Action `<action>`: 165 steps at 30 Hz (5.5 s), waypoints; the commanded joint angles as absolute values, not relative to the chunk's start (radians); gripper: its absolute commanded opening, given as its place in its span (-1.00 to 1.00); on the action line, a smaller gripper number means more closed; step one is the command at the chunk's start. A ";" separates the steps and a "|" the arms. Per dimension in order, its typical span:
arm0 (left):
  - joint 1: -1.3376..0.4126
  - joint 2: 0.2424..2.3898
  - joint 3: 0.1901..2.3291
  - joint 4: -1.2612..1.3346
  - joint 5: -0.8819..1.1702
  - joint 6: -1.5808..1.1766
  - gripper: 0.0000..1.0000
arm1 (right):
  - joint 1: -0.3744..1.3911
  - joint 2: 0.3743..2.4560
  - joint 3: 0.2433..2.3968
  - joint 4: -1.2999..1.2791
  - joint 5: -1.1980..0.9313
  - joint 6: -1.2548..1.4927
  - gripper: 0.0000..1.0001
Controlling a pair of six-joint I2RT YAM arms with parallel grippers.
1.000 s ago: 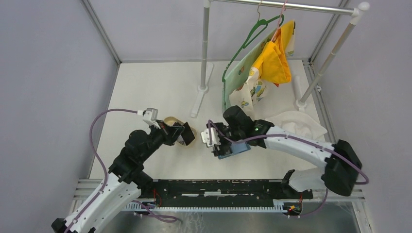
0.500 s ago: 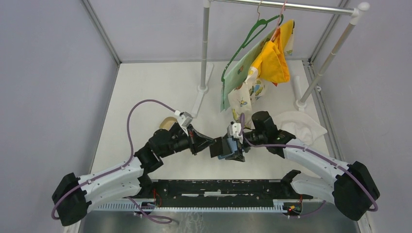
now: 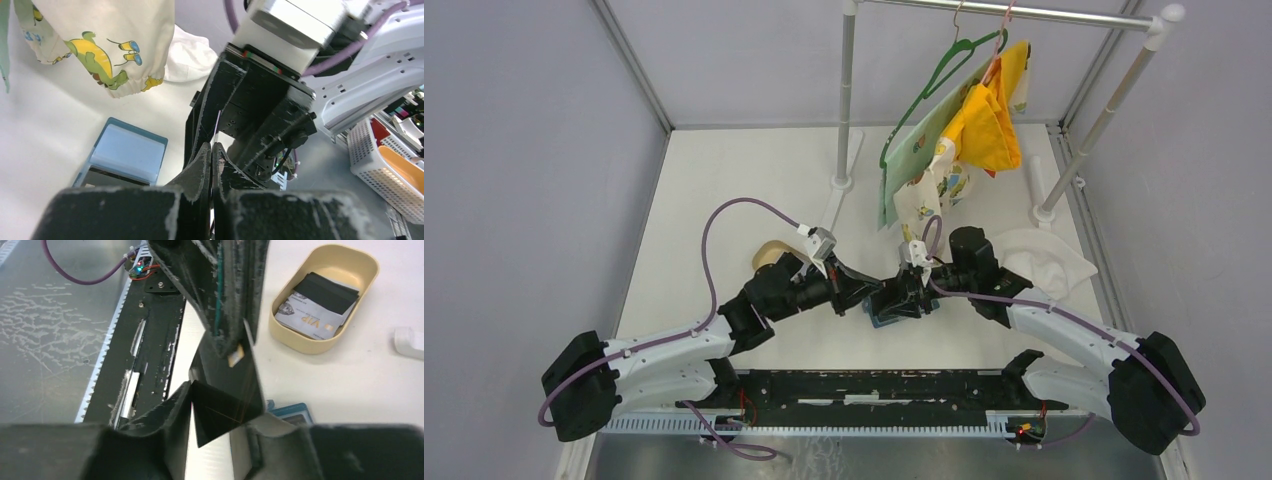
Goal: Put the credit cards into the card holder
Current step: Insert the credit card into the card holder.
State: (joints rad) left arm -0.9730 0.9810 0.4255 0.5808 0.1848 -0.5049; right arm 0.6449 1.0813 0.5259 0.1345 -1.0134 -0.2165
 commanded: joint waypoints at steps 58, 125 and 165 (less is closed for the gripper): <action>-0.847 0.931 0.395 0.326 0.259 -0.531 -0.96 | 0.560 1.001 0.619 -0.260 -0.531 -0.834 0.17; -0.848 1.746 0.332 1.147 0.100 -1.134 -0.97 | 0.489 1.445 0.713 -0.504 -0.322 -0.845 -0.17; -0.853 1.784 0.558 0.644 0.184 -1.116 -0.96 | 0.489 1.462 0.718 -0.519 -0.326 -0.851 -0.18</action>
State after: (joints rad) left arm -0.8486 1.7721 0.5339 0.7330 0.1699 -1.1320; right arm 0.4923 1.4345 0.7166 -0.4957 -0.3393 -0.8501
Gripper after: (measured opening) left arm 0.032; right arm 0.411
